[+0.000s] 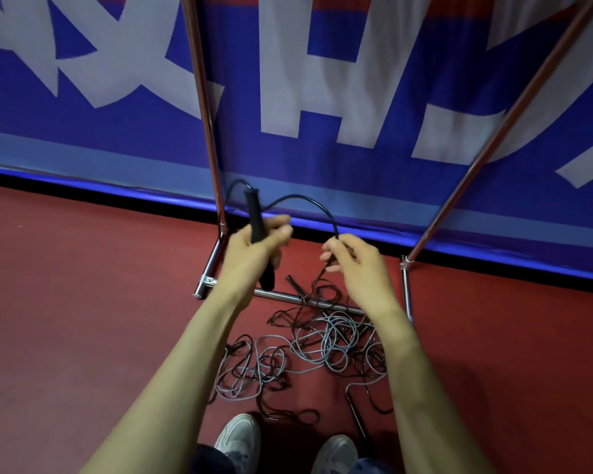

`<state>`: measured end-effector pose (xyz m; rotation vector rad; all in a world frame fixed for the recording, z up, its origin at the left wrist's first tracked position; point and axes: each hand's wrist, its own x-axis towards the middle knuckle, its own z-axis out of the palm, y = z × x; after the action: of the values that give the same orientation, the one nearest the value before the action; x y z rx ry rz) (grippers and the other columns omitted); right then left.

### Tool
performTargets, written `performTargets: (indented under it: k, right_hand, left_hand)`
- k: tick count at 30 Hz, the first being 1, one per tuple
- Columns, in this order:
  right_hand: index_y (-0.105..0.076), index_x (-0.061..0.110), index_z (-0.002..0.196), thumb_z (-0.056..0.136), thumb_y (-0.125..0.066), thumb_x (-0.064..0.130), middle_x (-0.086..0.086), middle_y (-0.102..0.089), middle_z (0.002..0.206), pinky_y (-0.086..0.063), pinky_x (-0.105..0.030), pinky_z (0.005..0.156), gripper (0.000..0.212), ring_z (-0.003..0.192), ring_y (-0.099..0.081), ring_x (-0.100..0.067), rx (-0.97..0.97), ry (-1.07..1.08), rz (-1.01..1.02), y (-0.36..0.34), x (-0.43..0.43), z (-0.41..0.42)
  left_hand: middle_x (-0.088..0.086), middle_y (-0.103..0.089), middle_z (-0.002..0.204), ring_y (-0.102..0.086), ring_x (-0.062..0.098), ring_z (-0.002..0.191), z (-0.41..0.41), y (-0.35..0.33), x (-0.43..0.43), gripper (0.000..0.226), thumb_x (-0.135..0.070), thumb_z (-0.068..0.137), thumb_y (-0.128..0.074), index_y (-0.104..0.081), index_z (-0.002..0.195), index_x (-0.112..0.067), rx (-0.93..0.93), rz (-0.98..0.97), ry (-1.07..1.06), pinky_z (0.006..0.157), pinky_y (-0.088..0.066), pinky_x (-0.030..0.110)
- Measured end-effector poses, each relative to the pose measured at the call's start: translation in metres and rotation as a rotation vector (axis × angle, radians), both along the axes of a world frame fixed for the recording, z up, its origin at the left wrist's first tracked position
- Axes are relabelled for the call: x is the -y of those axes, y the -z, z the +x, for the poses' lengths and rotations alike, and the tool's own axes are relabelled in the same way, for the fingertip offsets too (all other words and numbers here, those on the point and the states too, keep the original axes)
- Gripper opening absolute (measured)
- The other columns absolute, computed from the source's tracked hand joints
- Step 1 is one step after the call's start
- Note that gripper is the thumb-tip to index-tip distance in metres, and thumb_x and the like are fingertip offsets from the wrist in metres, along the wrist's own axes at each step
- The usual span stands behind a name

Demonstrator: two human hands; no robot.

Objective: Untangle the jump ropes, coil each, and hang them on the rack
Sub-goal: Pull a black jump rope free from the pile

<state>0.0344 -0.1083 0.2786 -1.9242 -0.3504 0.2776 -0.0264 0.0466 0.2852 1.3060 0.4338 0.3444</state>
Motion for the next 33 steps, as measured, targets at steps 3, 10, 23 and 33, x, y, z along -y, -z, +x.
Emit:
performTargets:
  k: [3,10,23,33]
  right_hand:
    - [-0.064,0.018,0.082,0.1,-0.047,0.009,-0.004,-0.065,0.076,-0.054,-0.023,0.067,0.026,0.071,-0.065,-0.011,-0.065,-0.023,0.26,-0.02,-0.009,-0.004]
    - [-0.06,0.008,0.104,0.102,-0.041,0.008,-0.01,-0.065,0.096,-0.058,-0.025,0.073,0.018,0.077,-0.065,-0.011,-0.207,-0.021,0.43,-0.033,-0.008,-0.006]
    - [-0.058,0.021,0.087,0.1,-0.049,0.023,0.001,-0.062,0.073,-0.049,-0.032,0.069,0.016,0.071,-0.06,-0.021,0.012,-0.182,-0.383,0.017,0.003,-0.003]
    - [-0.064,0.019,0.083,0.1,-0.048,0.011,0.001,-0.068,0.077,-0.053,-0.028,0.065,0.025,0.06,-0.061,-0.012,-0.032,-0.066,0.248,-0.023,-0.008,-0.005]
  left_hand:
    - [-0.008,-0.049,0.057,-0.042,0.007,0.05,-0.005,0.017,0.008,0.027,-0.008,0.08,-0.075,-0.067,0.104,-0.017,-0.176,0.149,0.306,0.052,-0.036,0.018]
    - [-0.001,-0.052,0.055,-0.038,0.012,0.048,-0.001,0.023,0.018,0.017,-0.02,0.088,-0.07,-0.065,0.072,-0.017,-0.196,0.231,0.193,0.05,-0.031,0.025]
    - [-0.002,-0.055,0.061,-0.037,0.009,0.046,-0.002,-0.006,0.01,0.018,-0.018,0.091,-0.059,-0.069,0.088,-0.004,0.168,-0.057,0.075,0.05,-0.033,0.018]
    - [-0.009,-0.051,0.056,-0.041,0.01,0.051,-0.001,0.035,0.015,0.013,-0.023,0.081,-0.078,-0.065,0.082,-0.018,-0.321,0.378,0.368,0.057,-0.035,0.026]
